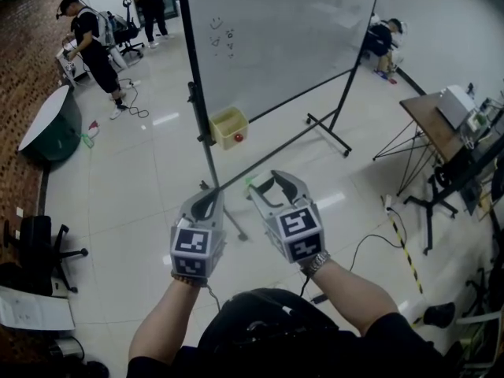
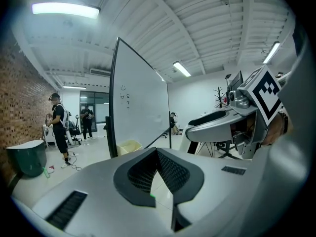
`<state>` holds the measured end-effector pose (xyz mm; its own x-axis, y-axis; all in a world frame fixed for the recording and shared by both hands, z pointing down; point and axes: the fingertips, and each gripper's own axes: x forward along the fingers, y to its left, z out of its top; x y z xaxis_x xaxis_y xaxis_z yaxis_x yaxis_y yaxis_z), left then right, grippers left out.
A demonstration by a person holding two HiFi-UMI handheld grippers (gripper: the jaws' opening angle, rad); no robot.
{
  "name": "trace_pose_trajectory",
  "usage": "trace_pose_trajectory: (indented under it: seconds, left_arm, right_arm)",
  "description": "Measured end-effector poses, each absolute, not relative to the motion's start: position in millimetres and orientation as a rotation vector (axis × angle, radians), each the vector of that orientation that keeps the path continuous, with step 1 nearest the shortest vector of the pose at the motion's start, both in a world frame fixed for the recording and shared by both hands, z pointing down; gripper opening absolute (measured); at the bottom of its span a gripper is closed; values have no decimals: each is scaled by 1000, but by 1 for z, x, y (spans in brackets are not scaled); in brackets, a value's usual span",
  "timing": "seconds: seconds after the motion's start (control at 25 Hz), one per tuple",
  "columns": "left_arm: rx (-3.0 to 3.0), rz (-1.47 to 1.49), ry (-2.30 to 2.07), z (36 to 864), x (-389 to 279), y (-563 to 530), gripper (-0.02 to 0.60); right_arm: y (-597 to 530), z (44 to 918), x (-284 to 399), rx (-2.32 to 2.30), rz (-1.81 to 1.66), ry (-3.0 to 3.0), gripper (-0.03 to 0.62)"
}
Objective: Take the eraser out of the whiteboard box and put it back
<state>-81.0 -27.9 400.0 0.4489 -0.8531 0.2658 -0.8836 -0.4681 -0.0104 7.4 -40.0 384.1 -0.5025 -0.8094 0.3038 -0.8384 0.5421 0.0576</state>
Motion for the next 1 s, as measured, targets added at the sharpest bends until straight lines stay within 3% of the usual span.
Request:
trace_pose_trajectory:
  seconds: [1.0]
  left_arm:
    - [2496,360,-1619,400,-57,-26,0]
  right_arm:
    - [-43,383,31,1284,123,-2540,265]
